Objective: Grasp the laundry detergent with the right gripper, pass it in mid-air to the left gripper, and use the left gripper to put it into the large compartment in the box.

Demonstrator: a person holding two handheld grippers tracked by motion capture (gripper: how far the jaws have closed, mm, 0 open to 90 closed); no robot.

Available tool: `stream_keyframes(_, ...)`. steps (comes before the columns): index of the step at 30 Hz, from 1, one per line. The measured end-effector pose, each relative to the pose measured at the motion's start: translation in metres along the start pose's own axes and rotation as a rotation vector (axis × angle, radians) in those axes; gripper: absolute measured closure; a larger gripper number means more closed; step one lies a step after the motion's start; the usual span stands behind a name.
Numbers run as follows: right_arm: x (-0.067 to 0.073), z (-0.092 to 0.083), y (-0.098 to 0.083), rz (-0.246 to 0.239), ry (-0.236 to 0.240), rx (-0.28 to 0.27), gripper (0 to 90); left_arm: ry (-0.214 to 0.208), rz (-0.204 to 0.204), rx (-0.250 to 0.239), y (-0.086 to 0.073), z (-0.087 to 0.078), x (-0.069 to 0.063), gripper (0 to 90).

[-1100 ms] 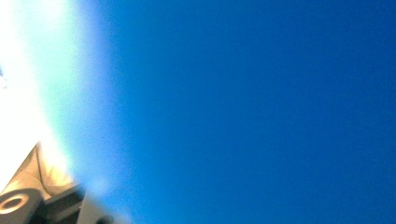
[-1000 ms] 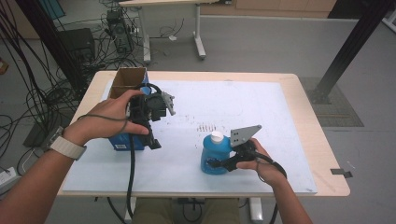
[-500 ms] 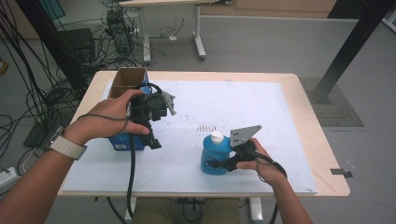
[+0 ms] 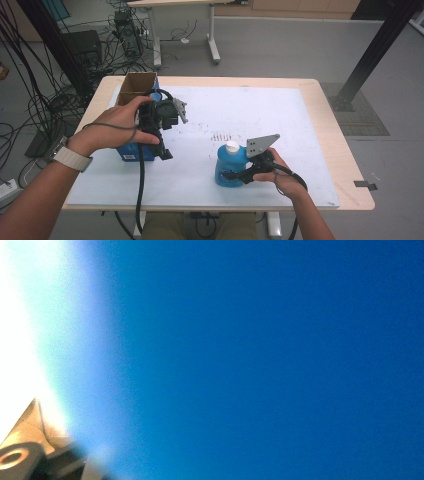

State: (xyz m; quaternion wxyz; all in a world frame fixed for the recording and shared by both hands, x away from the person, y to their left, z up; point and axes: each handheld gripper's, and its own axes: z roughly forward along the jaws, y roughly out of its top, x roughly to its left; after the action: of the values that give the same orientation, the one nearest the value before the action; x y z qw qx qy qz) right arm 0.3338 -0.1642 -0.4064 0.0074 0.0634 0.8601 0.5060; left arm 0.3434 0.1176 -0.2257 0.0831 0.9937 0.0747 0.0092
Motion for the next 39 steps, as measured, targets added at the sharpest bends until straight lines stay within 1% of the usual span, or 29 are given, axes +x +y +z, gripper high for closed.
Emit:
stream_keyframes(3, 0.0002, 0.0, -0.0001, -0.001, -0.001, 0.0, 43.2, 0.001, 0.001, 0.002, 0.0002, 0.0, 0.0001, 8.5)
stream_keyframes(4, 0.0003, -0.0001, -0.0004, 0.002, -0.001, -0.002, 43.2, 0.002, 0.008, 0.009, 0.0006, -0.0004, 0.0006, 8.5)
stream_keyframes(6, 0.0002, 0.0, -0.0003, 0.001, 0.0, -0.002, 43.2, 0.001, 0.002, 0.004, 0.0006, -0.0002, 0.0003, 8.5)
stream_keyframes(13, 0.0001, 0.0, -0.0003, 0.001, 0.0, -0.002, 43.1, 0.005, 0.0, 0.005, 0.0008, -0.0005, 0.0005, 8.5)
stream_keyframes(16, -0.0001, 0.0, 0.0001, 0.0, 0.001, 0.001, 43.1, 0.006, 0.006, 0.007, 0.0014, -0.0014, 0.0009, 8.5)
stream_keyframes(24, 0.0001, 0.0001, -0.0001, -0.001, -0.001, -0.001, 43.0, 0.005, 0.002, 0.002, 0.0028, -0.0012, -0.0001, 8.5)
stream_keyframes(25, 0.0003, 0.0, -0.0003, 0.001, -0.001, -0.001, 43.0, 0.006, 0.008, 0.007, 0.0031, -0.0015, 0.0001, 8.5)
stream_keyframes(26, 0.0005, -0.0001, -0.0005, 0.003, -0.002, -0.002, 43.0, 0.006, 0.003, 0.003, 0.0032, -0.0013, -0.0002, 8.5)
stream_keyframes(27, 0.0005, -0.0001, -0.0005, 0.003, -0.002, -0.002, 43.0, 0.007, 0.008, 0.007, 0.0036, -0.0018, 0.0, 8.5)
stream_keyframes(30, 0.0002, 0.0001, 0.0, 0.0, -0.001, 0.0, 43.0, 0.007, 0.005, 0.0, 0.0041, -0.0027, -0.0002, 8.5)
stream_keyframes(39, 0.0002, 0.0001, -0.0003, 0.0, -0.002, -0.002, 43.0, 0.007, 0.005, 0.002, 0.0037, -0.0025, 0.0008, 8.5)
